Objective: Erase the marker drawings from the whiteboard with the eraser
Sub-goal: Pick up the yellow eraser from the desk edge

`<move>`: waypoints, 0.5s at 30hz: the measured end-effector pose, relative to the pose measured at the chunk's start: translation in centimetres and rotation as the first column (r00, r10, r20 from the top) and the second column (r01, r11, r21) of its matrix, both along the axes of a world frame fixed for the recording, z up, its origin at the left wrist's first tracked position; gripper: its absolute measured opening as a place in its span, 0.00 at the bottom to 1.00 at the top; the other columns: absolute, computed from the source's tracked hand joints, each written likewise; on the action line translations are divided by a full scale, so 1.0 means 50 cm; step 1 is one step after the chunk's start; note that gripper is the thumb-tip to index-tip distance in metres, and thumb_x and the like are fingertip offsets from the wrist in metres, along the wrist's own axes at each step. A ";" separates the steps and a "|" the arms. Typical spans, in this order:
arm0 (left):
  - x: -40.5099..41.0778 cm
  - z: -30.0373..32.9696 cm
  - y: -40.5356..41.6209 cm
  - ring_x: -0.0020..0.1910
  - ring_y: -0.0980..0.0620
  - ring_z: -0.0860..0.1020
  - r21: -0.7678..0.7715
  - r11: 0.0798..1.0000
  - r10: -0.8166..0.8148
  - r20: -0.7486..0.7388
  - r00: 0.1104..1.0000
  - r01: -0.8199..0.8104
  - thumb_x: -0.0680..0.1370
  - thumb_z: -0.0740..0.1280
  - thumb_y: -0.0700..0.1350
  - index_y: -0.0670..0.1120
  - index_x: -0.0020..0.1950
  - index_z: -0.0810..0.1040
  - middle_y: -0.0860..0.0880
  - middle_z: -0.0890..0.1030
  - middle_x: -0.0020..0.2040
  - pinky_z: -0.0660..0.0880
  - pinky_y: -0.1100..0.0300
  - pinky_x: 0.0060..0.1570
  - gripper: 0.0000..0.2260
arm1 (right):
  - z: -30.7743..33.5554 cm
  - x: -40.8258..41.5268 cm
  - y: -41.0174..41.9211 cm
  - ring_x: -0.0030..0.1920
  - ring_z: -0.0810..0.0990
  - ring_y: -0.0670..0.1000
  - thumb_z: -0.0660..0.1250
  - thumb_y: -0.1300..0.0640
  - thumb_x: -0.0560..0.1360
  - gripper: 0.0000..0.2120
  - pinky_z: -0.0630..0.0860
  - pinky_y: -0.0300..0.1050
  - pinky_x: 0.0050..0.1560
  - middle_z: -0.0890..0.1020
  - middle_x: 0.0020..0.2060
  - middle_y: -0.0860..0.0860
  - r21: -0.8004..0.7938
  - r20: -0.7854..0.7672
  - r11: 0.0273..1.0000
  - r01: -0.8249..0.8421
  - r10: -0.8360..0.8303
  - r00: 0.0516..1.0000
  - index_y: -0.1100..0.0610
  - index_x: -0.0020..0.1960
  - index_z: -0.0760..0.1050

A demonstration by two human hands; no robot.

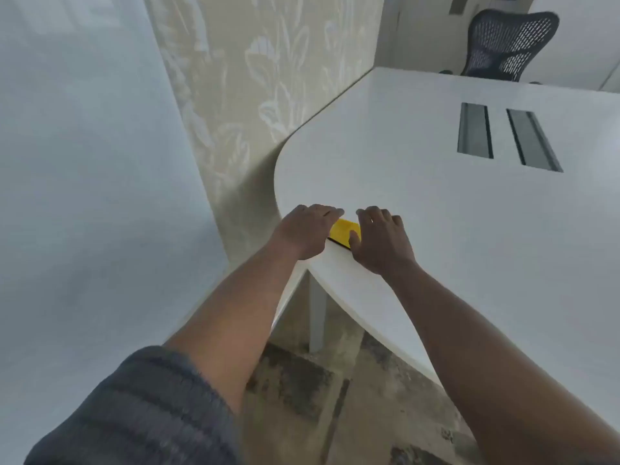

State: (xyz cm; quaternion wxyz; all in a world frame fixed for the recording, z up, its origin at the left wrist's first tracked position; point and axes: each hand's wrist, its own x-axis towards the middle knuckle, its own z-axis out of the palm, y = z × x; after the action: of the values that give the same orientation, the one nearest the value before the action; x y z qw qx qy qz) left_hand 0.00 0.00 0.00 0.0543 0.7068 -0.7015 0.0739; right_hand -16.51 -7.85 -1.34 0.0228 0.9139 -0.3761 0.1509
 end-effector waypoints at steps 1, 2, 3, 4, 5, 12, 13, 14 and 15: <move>-0.004 -0.009 -0.027 0.78 0.48 0.64 0.064 0.998 0.015 0.010 1.000 -0.015 0.83 0.59 0.40 0.47 0.81 0.59 0.49 0.65 0.80 0.64 0.50 0.72 0.25 | -0.012 -0.002 -0.016 0.62 0.72 0.58 0.59 0.47 0.79 0.23 0.67 0.52 0.63 0.75 0.63 0.56 0.022 -0.025 1.000 0.012 -0.012 1.000 0.59 0.68 0.68; -0.004 -0.015 -0.045 0.79 0.49 0.63 0.097 0.995 0.023 -0.011 1.000 -0.022 0.83 0.59 0.41 0.47 0.81 0.58 0.49 0.64 0.80 0.63 0.50 0.73 0.26 | -0.019 -0.004 -0.027 0.62 0.73 0.58 0.59 0.46 0.79 0.23 0.67 0.52 0.61 0.75 0.62 0.56 0.028 -0.034 0.999 0.021 -0.020 0.999 0.59 0.67 0.69; -0.004 -0.028 -0.065 0.79 0.49 0.61 0.126 0.992 0.032 -0.010 0.999 -0.031 0.83 0.61 0.41 0.47 0.81 0.58 0.49 0.63 0.81 0.63 0.49 0.73 0.27 | -0.038 -0.006 -0.042 0.60 0.73 0.58 0.59 0.44 0.79 0.23 0.67 0.53 0.60 0.75 0.61 0.56 0.022 -0.052 1.000 0.020 -0.019 0.998 0.59 0.66 0.69; -0.009 -0.036 -0.073 0.80 0.49 0.60 0.146 0.989 0.032 -0.006 0.999 -0.031 0.83 0.62 0.43 0.47 0.81 0.57 0.49 0.61 0.82 0.62 0.49 0.74 0.27 | -0.049 -0.011 -0.043 0.58 0.74 0.58 0.59 0.43 0.79 0.23 0.67 0.53 0.58 0.76 0.59 0.55 0.033 -0.078 0.999 0.018 -0.016 0.997 0.59 0.65 0.70; -0.011 -0.043 -0.084 0.81 0.49 0.59 0.174 0.984 0.032 0.005 0.999 -0.032 0.83 0.63 0.44 0.47 0.81 0.57 0.49 0.60 0.82 0.62 0.49 0.74 0.28 | -0.060 -0.013 -0.050 0.57 0.74 0.57 0.58 0.42 0.78 0.23 0.67 0.53 0.57 0.76 0.57 0.55 0.039 -0.085 0.999 0.016 -0.012 0.996 0.59 0.63 0.70; -0.021 -0.050 -0.114 0.70 0.45 0.71 0.157 0.986 0.049 0.024 0.999 -0.052 0.79 0.68 0.46 0.46 0.73 0.67 0.47 0.73 0.72 0.70 0.48 0.65 0.23 | -0.070 -0.018 -0.068 0.56 0.74 0.57 0.59 0.42 0.78 0.24 0.67 0.53 0.56 0.77 0.55 0.55 0.101 -0.050 0.994 -0.038 0.043 0.998 0.59 0.64 0.69; -0.021 -0.045 -0.108 0.69 0.45 0.72 0.148 0.987 0.053 0.036 0.998 -0.058 0.79 0.68 0.46 0.45 0.73 0.68 0.47 0.74 0.70 0.70 0.48 0.64 0.23 | -0.067 -0.018 -0.066 0.56 0.74 0.57 0.59 0.42 0.78 0.24 0.67 0.52 0.56 0.77 0.55 0.55 0.099 -0.044 0.994 -0.052 0.057 0.997 0.59 0.65 0.69; -0.017 -0.038 -0.097 0.68 0.44 0.72 0.127 0.990 0.061 0.045 0.997 -0.066 0.78 0.68 0.46 0.45 0.72 0.68 0.46 0.75 0.69 0.71 0.49 0.63 0.23 | -0.059 -0.014 -0.059 0.56 0.74 0.57 0.60 0.42 0.77 0.25 0.67 0.52 0.56 0.77 0.55 0.55 0.087 -0.039 0.994 -0.067 0.070 0.997 0.59 0.65 0.68; -0.013 -0.030 -0.088 0.67 0.44 0.73 0.109 0.992 0.065 0.049 0.997 -0.070 0.78 0.69 0.46 0.45 0.71 0.68 0.46 0.75 0.68 0.71 0.49 0.62 0.23 | -0.052 -0.010 -0.055 0.55 0.74 0.57 0.60 0.42 0.77 0.25 0.67 0.52 0.56 0.77 0.55 0.54 0.070 -0.033 0.994 -0.080 0.082 0.996 0.59 0.65 0.68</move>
State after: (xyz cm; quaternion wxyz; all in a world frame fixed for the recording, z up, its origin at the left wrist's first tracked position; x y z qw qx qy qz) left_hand -0.65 -4.42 -1.49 -0.0032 0.7302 -0.6812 0.0527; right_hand -17.00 -10.61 -3.95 -0.0081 0.9312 -0.3433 0.1225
